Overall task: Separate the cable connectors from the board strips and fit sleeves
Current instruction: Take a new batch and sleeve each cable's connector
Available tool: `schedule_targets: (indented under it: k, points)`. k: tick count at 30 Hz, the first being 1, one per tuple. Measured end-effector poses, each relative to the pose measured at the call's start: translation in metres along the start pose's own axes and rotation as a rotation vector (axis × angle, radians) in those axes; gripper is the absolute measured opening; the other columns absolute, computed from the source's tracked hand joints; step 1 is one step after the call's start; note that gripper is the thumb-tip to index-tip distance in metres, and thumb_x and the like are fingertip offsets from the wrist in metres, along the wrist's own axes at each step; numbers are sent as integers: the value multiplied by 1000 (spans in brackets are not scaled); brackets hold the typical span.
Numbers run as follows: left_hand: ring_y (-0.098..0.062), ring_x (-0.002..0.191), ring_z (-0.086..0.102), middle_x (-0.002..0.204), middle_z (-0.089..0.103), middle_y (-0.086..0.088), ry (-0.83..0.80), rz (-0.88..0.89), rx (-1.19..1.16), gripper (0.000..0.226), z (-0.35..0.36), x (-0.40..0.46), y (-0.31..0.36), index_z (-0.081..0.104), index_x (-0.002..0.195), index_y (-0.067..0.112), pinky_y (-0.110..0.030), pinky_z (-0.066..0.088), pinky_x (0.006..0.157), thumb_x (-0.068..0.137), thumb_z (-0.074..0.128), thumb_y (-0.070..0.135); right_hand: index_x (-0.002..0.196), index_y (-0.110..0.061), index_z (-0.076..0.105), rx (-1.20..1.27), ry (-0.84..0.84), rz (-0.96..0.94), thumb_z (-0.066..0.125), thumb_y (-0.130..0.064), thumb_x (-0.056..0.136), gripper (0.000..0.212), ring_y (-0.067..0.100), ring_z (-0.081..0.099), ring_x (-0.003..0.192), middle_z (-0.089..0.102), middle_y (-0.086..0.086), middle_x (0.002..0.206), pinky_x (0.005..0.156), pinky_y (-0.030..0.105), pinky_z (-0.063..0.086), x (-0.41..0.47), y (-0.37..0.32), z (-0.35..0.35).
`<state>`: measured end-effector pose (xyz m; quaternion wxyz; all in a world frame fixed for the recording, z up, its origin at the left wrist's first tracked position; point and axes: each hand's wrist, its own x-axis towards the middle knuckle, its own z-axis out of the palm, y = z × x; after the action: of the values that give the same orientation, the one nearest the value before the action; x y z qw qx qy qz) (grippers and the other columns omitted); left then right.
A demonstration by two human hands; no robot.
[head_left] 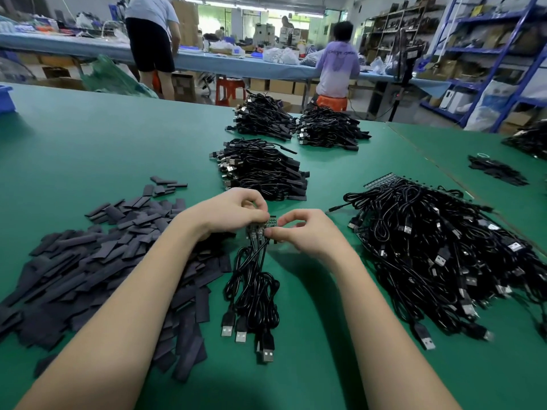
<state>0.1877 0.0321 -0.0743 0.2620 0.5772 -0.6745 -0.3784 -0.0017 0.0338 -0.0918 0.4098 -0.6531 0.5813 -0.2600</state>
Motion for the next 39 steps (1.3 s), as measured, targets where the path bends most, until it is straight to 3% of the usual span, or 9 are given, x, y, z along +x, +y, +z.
schedule_targets:
  k: [3, 7, 14, 17, 25, 29, 31, 35, 39]
  points:
    - [-17, 64, 37, 66, 43, 4, 44, 14, -178, 13, 5, 1, 0, 65, 82, 23, -27, 31, 60, 95, 67, 22, 91, -26, 78, 307, 3, -17, 86, -43, 79, 23, 10, 50, 67, 73, -8, 82, 62, 24, 38, -1, 5, -5]
    - [-3, 54, 46, 67, 59, 10, 38, 23, -421, 8, 12, 4, 4, 67, 87, 21, -15, 38, 51, 94, 69, 19, 89, -26, 79, 539, 34, -14, 81, -38, 85, 13, 11, 47, 69, 73, -14, 77, 55, 19, 36, 2, 4, -8]
    - [-3, 61, 51, 77, 64, 7, 51, 8, -596, 5, 14, 6, 4, 72, 84, 21, -14, 40, 54, 85, 77, 19, 98, -26, 81, 588, 14, 2, 82, -45, 83, 24, 13, 49, 76, 71, -17, 79, 53, 19, 35, 2, 3, -4]
    - [0, 54, 52, 71, 64, 9, 54, 18, -658, 7, 18, 7, 3, 71, 81, 19, -12, 41, 50, 81, 78, 19, 99, -27, 81, 596, 33, 14, 82, -46, 83, 25, 12, 50, 77, 71, -18, 83, 56, 21, 36, 0, 1, -5]
    - [-3, 51, 51, 69, 62, 5, 98, 20, -692, 15, 18, 7, 5, 65, 79, 18, -13, 40, 47, 84, 78, 13, 74, -32, 79, 520, 97, -10, 78, -48, 86, 21, 11, 51, 79, 67, -23, 69, 66, 25, 43, 0, -3, -4]
    - [-10, 65, 47, 76, 56, 3, 38, 1, -737, 20, 16, 4, 9, 58, 78, 20, -23, 35, 61, 77, 77, 20, 80, -25, 77, 665, 39, -28, 78, -40, 88, 17, 9, 43, 69, 56, -19, 58, 61, 22, 36, 4, 0, -3]
    - [-10, 69, 51, 78, 60, 3, -2, -6, -780, 19, 18, 2, 10, 58, 81, 20, -23, 40, 65, 75, 75, 21, 80, -22, 75, 789, -16, -24, 78, -35, 89, 17, 6, 39, 60, 52, -15, 60, 52, 18, 32, 4, 1, 0]
    - [-18, 81, 62, 91, 68, -4, -140, -29, -1006, 29, 22, 2, 9, 61, 105, 15, -32, 49, 84, 79, 73, 21, 82, -21, 67, 1042, -110, -18, 82, -34, 76, 21, 4, 40, 55, 53, -6, 73, 45, 15, 30, 3, -4, 2]
    - [-10, 71, 59, 84, 72, 2, 287, -64, -543, 20, 34, 12, 1, 64, 90, 20, -24, 46, 68, 82, 82, 23, 83, -27, 77, 765, -89, -127, 77, -36, 88, 10, 3, 52, 61, 62, -12, 79, 52, 15, 39, -2, -2, -24]
